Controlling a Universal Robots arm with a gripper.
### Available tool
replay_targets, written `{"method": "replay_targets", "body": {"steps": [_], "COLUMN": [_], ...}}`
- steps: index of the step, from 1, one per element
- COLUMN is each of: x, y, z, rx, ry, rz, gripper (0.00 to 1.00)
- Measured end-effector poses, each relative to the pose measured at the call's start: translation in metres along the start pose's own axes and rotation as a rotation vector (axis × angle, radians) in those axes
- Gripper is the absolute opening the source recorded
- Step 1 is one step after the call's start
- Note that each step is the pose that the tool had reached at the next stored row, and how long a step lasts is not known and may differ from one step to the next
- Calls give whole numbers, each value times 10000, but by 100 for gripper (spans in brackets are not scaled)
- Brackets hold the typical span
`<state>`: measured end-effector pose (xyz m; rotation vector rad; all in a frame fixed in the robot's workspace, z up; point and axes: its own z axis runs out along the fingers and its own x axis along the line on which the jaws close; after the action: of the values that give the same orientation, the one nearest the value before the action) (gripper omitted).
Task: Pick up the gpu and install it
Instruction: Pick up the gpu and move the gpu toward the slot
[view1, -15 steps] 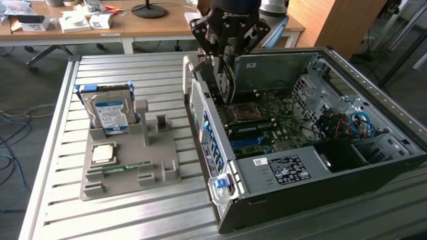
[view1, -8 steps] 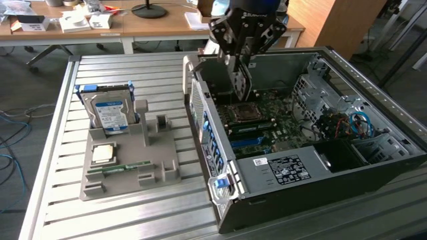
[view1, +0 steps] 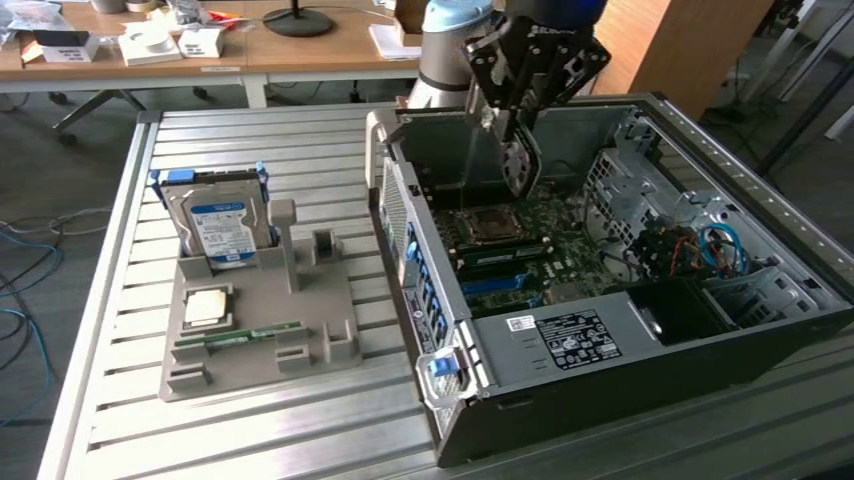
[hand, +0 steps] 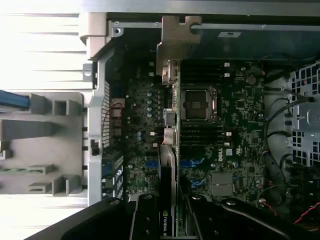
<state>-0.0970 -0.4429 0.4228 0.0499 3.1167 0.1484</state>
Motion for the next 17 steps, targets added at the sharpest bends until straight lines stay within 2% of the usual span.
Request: {"method": "replay_targets", "body": {"steps": [9,17], "x": [-348,-601], "y": [10,17], "z": [14,27], "rx": [-4,-5], "ry": [1,0], "rz": [1,-1], "gripper": [26,26]}}
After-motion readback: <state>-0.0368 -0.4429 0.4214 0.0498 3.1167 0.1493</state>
